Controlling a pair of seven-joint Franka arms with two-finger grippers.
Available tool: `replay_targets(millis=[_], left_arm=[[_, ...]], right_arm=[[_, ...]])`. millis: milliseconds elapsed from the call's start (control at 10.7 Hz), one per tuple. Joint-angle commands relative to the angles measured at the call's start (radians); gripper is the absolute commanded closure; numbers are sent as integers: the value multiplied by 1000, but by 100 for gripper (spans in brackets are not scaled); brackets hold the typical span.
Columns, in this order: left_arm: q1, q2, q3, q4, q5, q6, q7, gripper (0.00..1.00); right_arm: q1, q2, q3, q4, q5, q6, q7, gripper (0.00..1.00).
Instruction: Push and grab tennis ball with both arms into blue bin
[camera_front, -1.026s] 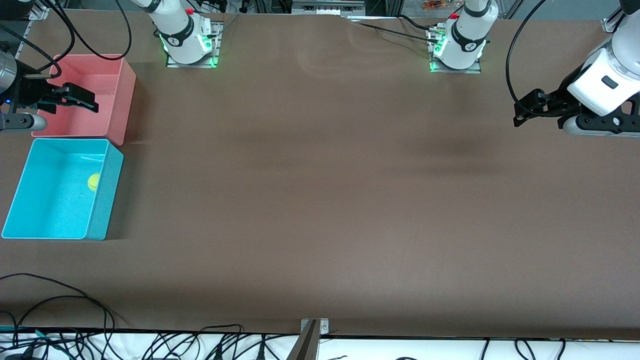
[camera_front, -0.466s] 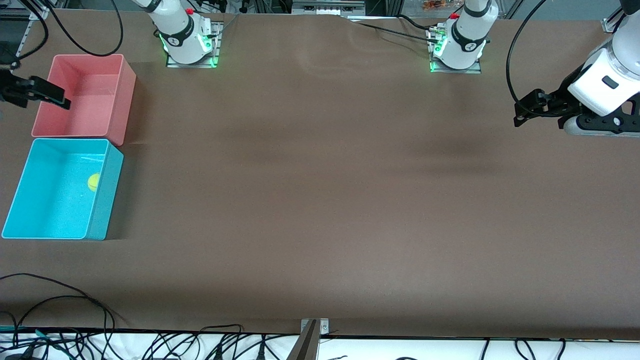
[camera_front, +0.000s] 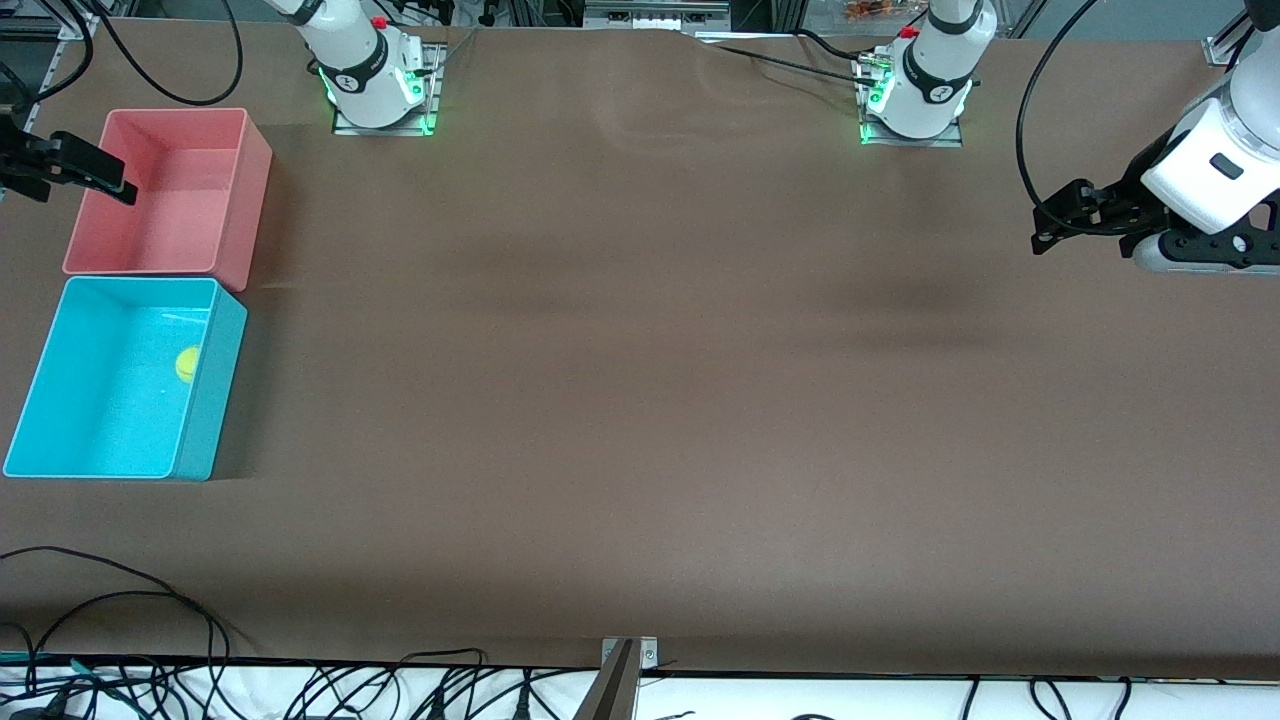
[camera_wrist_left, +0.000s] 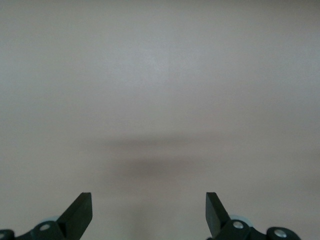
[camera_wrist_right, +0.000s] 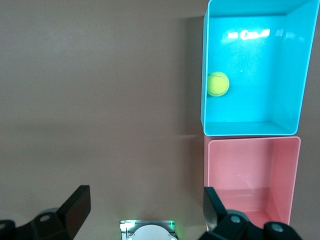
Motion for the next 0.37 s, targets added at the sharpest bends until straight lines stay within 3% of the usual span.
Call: replay_targets(millis=[0,280], left_arm=[[1,-11,-3,-19,69,-15,9,0],[1,-11,-3,-19,72,-17,10,0]], right_arm=[[3,-8,6,-30,-1,20,18,0],[3,-4,4,-37,-3,22,24,0]])
